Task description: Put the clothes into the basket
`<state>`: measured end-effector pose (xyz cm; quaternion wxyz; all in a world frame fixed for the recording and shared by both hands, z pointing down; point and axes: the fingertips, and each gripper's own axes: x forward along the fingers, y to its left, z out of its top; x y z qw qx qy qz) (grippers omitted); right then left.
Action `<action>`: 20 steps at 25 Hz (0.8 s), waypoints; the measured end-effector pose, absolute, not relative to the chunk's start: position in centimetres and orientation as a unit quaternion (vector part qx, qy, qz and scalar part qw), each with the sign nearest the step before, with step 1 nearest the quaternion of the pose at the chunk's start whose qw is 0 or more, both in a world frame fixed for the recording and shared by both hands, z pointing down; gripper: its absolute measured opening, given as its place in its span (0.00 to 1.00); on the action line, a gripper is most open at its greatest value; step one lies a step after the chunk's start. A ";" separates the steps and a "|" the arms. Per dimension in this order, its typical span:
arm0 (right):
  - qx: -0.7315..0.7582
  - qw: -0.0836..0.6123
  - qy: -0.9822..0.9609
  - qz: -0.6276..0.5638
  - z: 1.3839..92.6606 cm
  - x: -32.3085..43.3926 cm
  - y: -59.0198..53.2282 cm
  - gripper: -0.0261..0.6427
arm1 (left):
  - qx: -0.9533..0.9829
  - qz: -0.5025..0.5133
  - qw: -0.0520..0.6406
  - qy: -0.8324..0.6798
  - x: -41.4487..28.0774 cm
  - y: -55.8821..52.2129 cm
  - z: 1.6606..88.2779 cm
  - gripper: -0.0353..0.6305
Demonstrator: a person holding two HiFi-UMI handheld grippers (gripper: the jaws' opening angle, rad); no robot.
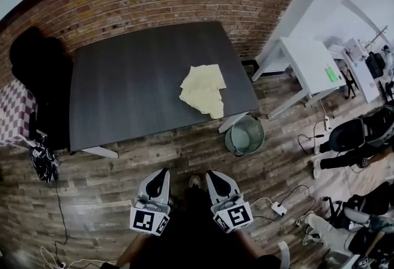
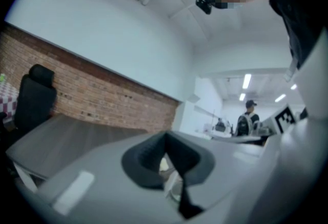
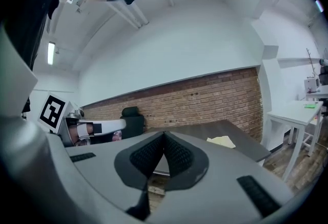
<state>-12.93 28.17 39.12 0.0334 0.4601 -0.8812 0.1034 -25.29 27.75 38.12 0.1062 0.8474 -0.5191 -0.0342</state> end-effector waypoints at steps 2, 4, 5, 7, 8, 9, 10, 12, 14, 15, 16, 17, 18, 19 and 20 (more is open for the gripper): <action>0.454 0.029 -0.885 0.101 38.9 -12.4 26.6 0.05 | 0.848 -0.033 0.102 -0.520 -24.4 26.2 37.8 0.06; 0.447 0.029 -0.888 0.100 38.9 -11.7 24.9 0.05 | 0.848 -0.032 0.099 -0.520 -23.3 24.6 37.6 0.06; 0.443 0.029 -0.890 0.099 38.8 -11.3 24.2 0.05 | 0.848 -0.031 0.099 -0.519 -22.7 23.8 37.6 0.06; 0.438 0.025 -0.894 0.094 38.4 -10.4 22.6 0.05 | 0.849 -0.028 0.098 -0.518 -21.4 22.5 37.4 0.06; 0.438 0.024 -0.894 0.092 38.1 -9.9 21.8 0.05 | 0.850 -0.027 0.097 -0.517 -20.7 21.9 37.3 0.06; 0.438 0.024 -0.894 0.091 38.1 -9.3 21.1 0.05 | 0.850 -0.027 0.097 -0.516 -20.0 21.3 37.3 0.06; 0.438 0.027 -0.894 0.091 38.2 -8.7 20.4 0.05 | 0.851 -0.026 0.097 -0.516 -19.3 20.7 37.3 0.06; 0.433 0.031 -0.896 0.089 38.4 -7.9 19.4 0.05 | 0.850 -0.024 0.098 -0.517 -18.2 19.7 37.3 0.06; 0.424 0.032 -0.901 0.084 38.3 -7.5 18.6 0.05 | 0.849 -0.021 0.097 -0.518 -17.3 18.7 37.3 0.06; 0.420 0.031 -0.903 0.080 38.2 -7.3 18.2 0.05 | 0.849 -0.019 0.095 -0.519 -16.9 18.4 37.3 0.06; 0.416 0.030 -0.905 0.078 38.1 -7.1 17.9 0.05 | 0.849 -0.016 0.093 -0.520 -16.5 18.0 37.2 0.06; 0.412 0.031 -0.907 0.078 38.2 -6.9 17.7 0.05 | 0.849 -0.013 0.091 -0.521 -16.2 17.8 37.2 0.06; 0.409 0.034 -0.909 0.080 38.4 -6.7 17.4 0.05 | 0.848 -0.010 0.091 -0.523 -16.0 17.5 37.2 0.06; 0.406 0.037 -0.910 0.082 38.7 -6.6 17.1 0.05 | 0.846 -0.007 0.092 -0.525 -15.9 17.3 37.2 0.06; 0.403 0.038 -0.911 0.084 38.9 -6.5 16.8 0.05 | 0.845 -0.006 0.094 -0.527 -15.8 17.2 37.2 0.06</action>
